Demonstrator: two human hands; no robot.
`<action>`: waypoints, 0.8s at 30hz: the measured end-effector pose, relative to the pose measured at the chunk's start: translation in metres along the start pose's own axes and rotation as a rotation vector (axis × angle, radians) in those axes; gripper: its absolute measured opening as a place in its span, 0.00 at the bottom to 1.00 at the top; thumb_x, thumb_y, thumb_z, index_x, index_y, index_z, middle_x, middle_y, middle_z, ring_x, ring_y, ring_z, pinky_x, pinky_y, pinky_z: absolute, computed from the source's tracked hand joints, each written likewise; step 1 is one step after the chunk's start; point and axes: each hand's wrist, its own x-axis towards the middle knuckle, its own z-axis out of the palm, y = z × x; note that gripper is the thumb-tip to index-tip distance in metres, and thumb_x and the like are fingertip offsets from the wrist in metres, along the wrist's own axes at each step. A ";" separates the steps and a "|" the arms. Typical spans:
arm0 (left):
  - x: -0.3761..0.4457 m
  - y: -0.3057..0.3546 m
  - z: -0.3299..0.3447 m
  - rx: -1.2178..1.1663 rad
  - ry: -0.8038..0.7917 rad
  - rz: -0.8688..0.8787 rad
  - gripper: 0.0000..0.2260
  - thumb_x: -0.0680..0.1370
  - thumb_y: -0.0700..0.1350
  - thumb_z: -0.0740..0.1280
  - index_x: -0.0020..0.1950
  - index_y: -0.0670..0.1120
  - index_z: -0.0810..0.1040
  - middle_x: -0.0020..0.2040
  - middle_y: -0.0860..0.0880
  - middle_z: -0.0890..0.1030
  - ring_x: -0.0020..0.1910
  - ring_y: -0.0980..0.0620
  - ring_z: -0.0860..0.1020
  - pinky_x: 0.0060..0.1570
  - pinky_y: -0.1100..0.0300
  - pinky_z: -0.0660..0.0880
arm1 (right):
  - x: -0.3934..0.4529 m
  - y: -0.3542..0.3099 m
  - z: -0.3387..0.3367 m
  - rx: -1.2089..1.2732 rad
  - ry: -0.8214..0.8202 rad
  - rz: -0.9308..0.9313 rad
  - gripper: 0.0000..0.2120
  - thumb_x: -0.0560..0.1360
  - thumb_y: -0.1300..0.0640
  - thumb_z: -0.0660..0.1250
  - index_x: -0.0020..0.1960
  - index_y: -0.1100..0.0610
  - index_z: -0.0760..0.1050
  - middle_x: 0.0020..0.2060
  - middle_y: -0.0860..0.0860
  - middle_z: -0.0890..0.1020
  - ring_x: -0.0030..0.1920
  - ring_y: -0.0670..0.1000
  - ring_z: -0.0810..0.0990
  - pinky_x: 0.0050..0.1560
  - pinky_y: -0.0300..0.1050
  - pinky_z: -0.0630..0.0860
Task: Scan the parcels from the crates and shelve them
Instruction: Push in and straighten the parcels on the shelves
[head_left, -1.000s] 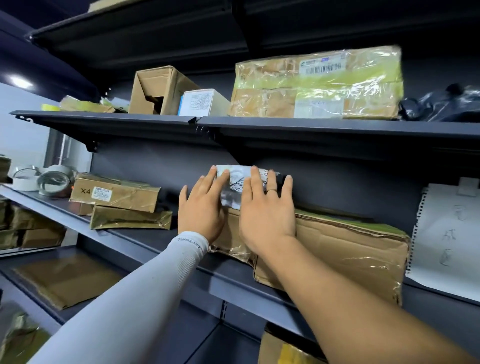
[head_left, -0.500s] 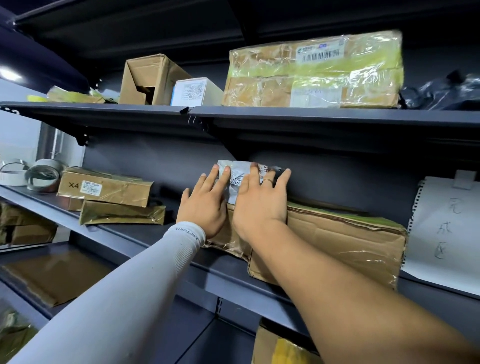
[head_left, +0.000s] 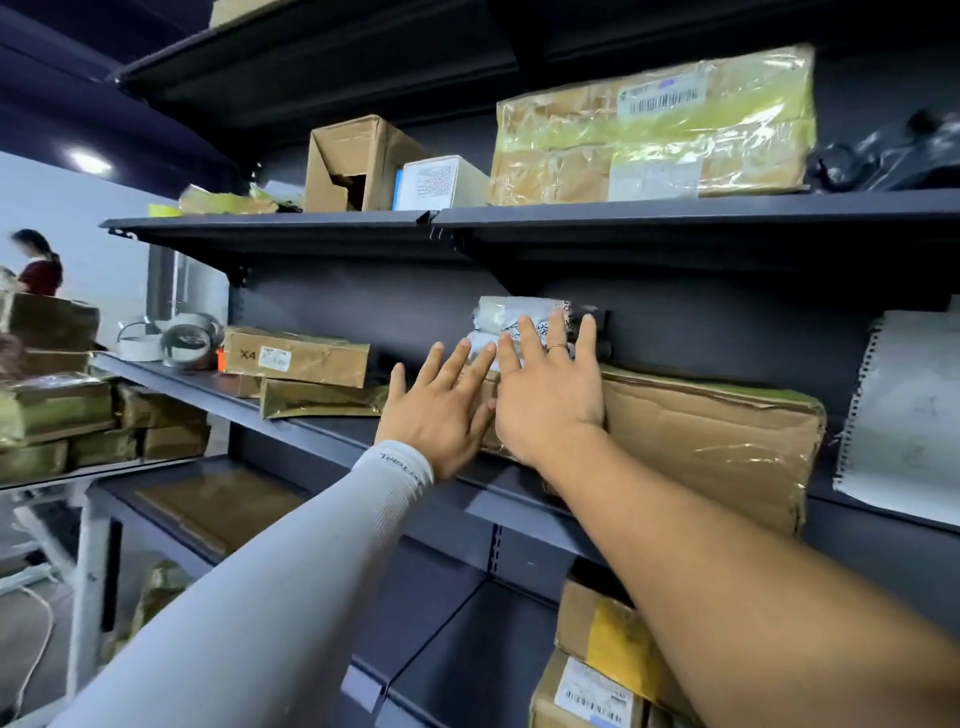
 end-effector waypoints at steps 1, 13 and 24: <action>-0.007 0.000 -0.002 -0.002 -0.003 -0.004 0.28 0.85 0.61 0.44 0.84 0.60 0.41 0.86 0.54 0.46 0.84 0.47 0.45 0.79 0.34 0.50 | -0.007 -0.002 0.001 0.010 0.002 0.004 0.32 0.85 0.41 0.47 0.85 0.52 0.45 0.85 0.55 0.46 0.83 0.65 0.41 0.77 0.73 0.37; -0.106 0.024 0.007 -0.075 -0.062 -0.060 0.29 0.86 0.62 0.49 0.85 0.58 0.45 0.86 0.51 0.49 0.84 0.45 0.48 0.78 0.35 0.50 | -0.093 0.007 0.011 0.071 0.013 -0.103 0.32 0.85 0.44 0.52 0.85 0.50 0.47 0.84 0.56 0.52 0.83 0.62 0.49 0.80 0.67 0.44; -0.178 0.087 0.038 -0.181 -0.066 -0.090 0.28 0.86 0.61 0.48 0.85 0.58 0.43 0.86 0.52 0.48 0.84 0.46 0.45 0.79 0.36 0.48 | -0.210 0.013 0.075 0.170 0.129 -0.170 0.31 0.84 0.51 0.54 0.85 0.53 0.49 0.84 0.53 0.52 0.84 0.58 0.49 0.82 0.62 0.41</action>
